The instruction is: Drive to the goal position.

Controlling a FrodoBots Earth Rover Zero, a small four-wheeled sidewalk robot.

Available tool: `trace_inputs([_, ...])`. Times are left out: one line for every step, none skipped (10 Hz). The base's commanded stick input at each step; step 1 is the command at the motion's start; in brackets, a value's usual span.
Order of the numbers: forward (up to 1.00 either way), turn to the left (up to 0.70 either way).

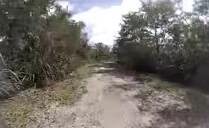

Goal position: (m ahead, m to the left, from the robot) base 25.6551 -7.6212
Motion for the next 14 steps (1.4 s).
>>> trace_inputs([0.85, 0.00])
trace_inputs([0.85, 0.00])
trace_inputs([0.85, 0.00])
trace_inputs([0.85, 0.00])
trace_inputs([0.85, 0.00])
trace_inputs([0.85, 0.00])
trace_inputs([0.85, 0.00])
trace_inputs([0.85, 0.00])
trace_inputs([0.85, 0.00])
trace_inputs([0.85, 0.00])
trace_inputs([0.85, 0.00])
trace_inputs([0.85, 0.00])
trace_inputs([0.85, 0.00])
trace_inputs([0.85, 0.00])
